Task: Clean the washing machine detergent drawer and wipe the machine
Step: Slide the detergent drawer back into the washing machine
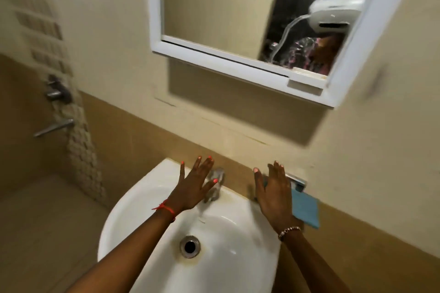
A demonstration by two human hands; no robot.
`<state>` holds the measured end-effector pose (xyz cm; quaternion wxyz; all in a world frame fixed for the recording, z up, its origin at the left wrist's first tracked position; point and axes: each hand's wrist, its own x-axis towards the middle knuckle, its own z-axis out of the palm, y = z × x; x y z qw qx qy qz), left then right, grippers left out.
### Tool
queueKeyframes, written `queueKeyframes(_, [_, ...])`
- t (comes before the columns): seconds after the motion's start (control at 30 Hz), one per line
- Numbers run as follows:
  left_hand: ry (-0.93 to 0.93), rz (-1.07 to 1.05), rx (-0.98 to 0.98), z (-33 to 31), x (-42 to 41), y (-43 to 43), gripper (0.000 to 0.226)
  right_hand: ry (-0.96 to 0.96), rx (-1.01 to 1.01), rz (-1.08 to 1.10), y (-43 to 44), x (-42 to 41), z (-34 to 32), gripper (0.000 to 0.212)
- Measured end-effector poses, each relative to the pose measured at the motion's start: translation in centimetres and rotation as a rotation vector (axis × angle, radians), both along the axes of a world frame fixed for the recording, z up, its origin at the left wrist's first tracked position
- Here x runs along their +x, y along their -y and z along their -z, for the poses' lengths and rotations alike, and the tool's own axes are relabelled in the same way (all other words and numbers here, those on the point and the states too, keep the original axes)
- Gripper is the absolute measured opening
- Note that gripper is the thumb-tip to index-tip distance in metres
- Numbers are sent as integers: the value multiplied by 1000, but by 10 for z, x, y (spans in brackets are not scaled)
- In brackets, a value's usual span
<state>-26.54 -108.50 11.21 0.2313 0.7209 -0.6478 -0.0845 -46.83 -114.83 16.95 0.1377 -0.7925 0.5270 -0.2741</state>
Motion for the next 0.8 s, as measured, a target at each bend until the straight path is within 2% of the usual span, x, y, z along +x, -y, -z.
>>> queueKeyframes(0.07, [20, -133, -3, -8, 26, -34, 109, 64, 12, -134, -13, 38, 1, 58])
queueKeyframes(0.13, [66, -232, 36, -17, 49, -72, 102, 119, 50, -238, -35, 73, 3, 44])
queueKeyframes(0.23, [39, -367, 25, -25, 95, -144, 100, 141, 57, -415, -84, 134, 7, 35])
queueKeyframes(0.37, [63, -586, 6, -22, 151, -255, 109, 115, 82, -662, -166, 216, 17, 46])
queueKeyframes(0.47, [93, -740, 38, -21, 176, -343, 100, 100, 113, -844, -238, 271, 21, 43])
queueKeyframes(0.57, [106, -900, 61, -16, 199, -441, 100, 85, 144, -1033, -324, 323, 29, 50])
queueKeyframes(0.63, [135, -1010, 69, -14, 210, -499, 105, 82, 163, -1126, -376, 350, 33, 52])
queueKeyframes(0.73, [161, -1195, 107, -11, 219, -586, 100, 58, 156, -1256, -455, 385, 40, 53])
queueKeyframes(0.8, [186, -1288, 160, -7, 222, -638, 109, 41, 142, -1322, -502, 401, 43, 54])
